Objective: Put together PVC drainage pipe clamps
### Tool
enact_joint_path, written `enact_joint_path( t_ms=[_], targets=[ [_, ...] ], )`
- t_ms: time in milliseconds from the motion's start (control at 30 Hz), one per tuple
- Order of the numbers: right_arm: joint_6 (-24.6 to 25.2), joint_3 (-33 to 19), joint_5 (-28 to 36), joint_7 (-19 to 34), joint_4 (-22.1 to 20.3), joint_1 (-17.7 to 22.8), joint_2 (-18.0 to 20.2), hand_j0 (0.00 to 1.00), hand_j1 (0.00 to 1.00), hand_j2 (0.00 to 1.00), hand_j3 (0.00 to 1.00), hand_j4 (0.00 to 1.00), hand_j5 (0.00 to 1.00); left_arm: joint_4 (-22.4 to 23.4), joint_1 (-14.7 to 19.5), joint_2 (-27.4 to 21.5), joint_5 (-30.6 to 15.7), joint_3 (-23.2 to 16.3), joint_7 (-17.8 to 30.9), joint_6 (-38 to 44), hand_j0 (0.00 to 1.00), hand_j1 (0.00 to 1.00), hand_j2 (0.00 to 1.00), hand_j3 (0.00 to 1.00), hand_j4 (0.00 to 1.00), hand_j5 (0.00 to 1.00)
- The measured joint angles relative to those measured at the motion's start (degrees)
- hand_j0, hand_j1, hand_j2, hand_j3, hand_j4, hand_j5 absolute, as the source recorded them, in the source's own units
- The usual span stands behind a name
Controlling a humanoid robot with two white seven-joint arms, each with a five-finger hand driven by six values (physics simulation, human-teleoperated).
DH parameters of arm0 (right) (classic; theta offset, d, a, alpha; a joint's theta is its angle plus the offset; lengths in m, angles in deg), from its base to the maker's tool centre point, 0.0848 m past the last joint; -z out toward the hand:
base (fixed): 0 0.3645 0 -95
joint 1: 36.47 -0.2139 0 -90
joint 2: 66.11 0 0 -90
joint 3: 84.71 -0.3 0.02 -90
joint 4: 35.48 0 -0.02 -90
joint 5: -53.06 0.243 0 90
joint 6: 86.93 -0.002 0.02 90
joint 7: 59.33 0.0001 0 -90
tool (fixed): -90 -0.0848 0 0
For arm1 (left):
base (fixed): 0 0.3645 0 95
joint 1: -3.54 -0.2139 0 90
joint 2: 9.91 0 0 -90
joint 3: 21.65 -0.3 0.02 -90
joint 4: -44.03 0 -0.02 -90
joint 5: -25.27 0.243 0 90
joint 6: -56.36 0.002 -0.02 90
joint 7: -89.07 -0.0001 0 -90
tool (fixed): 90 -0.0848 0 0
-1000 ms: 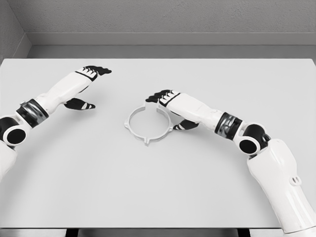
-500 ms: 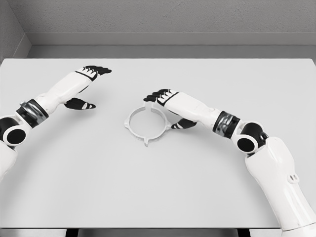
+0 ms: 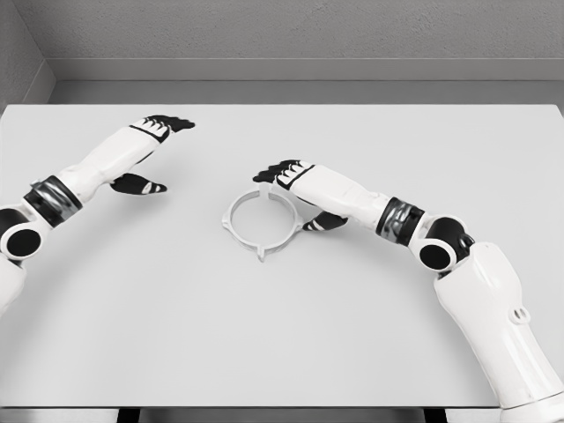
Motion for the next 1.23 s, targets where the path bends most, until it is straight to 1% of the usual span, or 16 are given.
enact_joint_path(
  t_ms=[200,400,600,733,767,800,900,933,967,1000,1067,1100,1167,1233],
  targets=[
    [0.0,0.6,0.0,0.0,0.4,-0.9,-0.6,1.0,1.0,1.0,1.0,1.0,1.0,0.0,0.0,-0.2,0.0,0.0,0.0,0.0,1.0,1.0,1.0,1.0,1.0,1.0],
    [0.0,1.0,0.0,0.0,0.8,-0.8,-1.1,1.0,1.0,1.0,1.0,1.0,1.0,0.1,-0.1,-0.2,-0.3,0.0,0.0,0.0,1.0,1.0,1.0,1.0,1.0,1.0],
    [0.0,0.7,0.0,0.0,0.4,-0.4,-0.7,1.0,1.0,1.0,1.0,1.0,1.0,0.1,0.0,-0.2,-0.4,0.0,0.0,0.0,1.0,1.0,1.0,1.0,1.0,1.0],
    [0.0,0.3,0.2,0.1,0.0,-0.8,-0.4,1.0,1.0,1.0,1.0,1.0,1.0,-0.1,0.1,-1.8,-0.6,0.0,0.0,0.0,1.0,1.0,1.0,1.0,1.0,1.0],
    [0.0,-0.8,0.2,0.2,-0.9,-0.3,0.2,1.0,1.0,1.0,1.0,1.0,1.0,-0.1,0.0,-2.4,-0.7,0.0,0.0,0.0,1.0,1.0,1.0,1.0,1.0,1.0],
    [-0.1,-3.0,0.3,0.3,-2.9,0.5,1.1,1.0,1.0,1.0,1.0,1.0,1.0,-0.2,0.1,-3.7,-0.7,0.0,0.0,0.0,1.0,1.0,1.0,1.0,1.0,1.0],
    [-0.1,-12.5,1.8,0.4,-12.2,9.4,4.8,1.0,1.0,1.0,1.0,1.0,1.0,-0.2,-0.8,-6.5,-1.5,0.7,0.0,0.0,1.0,1.0,1.0,1.0,1.0,1.0],
    [-0.1,-15.8,2.5,0.4,-15.2,11.2,6.1,1.0,1.0,1.0,1.0,1.0,1.0,-0.1,-0.8,-6.9,-1.9,1.4,0.0,0.0,1.0,1.0,1.0,1.0,1.0,1.0],
    [-0.1,-19.0,3.2,0.3,-17.6,14.0,7.3,1.0,1.0,1.0,1.0,1.0,1.0,-0.1,-0.8,-7.2,-2.1,1.9,0.1,0.0,1.0,1.0,1.0,1.0,1.0,1.0],
    [0.0,-21.8,3.8,0.3,-19.3,15.2,8.3,1.0,1.0,1.0,1.0,1.0,1.0,0.0,-0.9,-7.4,-2.3,2.3,0.1,0.0,1.0,1.0,1.0,1.0,1.0,1.0],
    [0.0,-27.1,4.4,0.2,-21.4,17.7,9.5,1.0,1.0,1.0,1.0,1.0,1.0,0.1,-0.9,-7.7,-2.5,2.8,0.1,0.0,1.0,1.0,1.0,1.0,1.0,1.0],
    [0.0,-29.3,4.6,0.1,-22.0,18.2,9.9,1.0,1.0,1.0,1.0,1.0,1.0,0.1,-0.9,-7.8,-2.6,2.9,0.1,0.0,1.0,1.0,1.0,1.0,1.0,1.0],
    [0.0,-32.1,4.9,0.1,-22.8,18.4,10.4,1.0,1.0,1.0,1.0,1.0,1.0,0.1,-1.1,-7.7,-2.7,3.1,0.1,0.0,1.0,1.0,1.0,1.0,1.0,1.0],
    [0.0,-33.5,5.0,0.1,-23.2,19.0,10.9,1.0,1.0,1.0,1.0,1.0,1.0,0.2,-1.2,-7.7,-2.7,3.1,0.1,0.0,1.0,1.0,1.0,1.0,1.0,1.0]
  ],
)
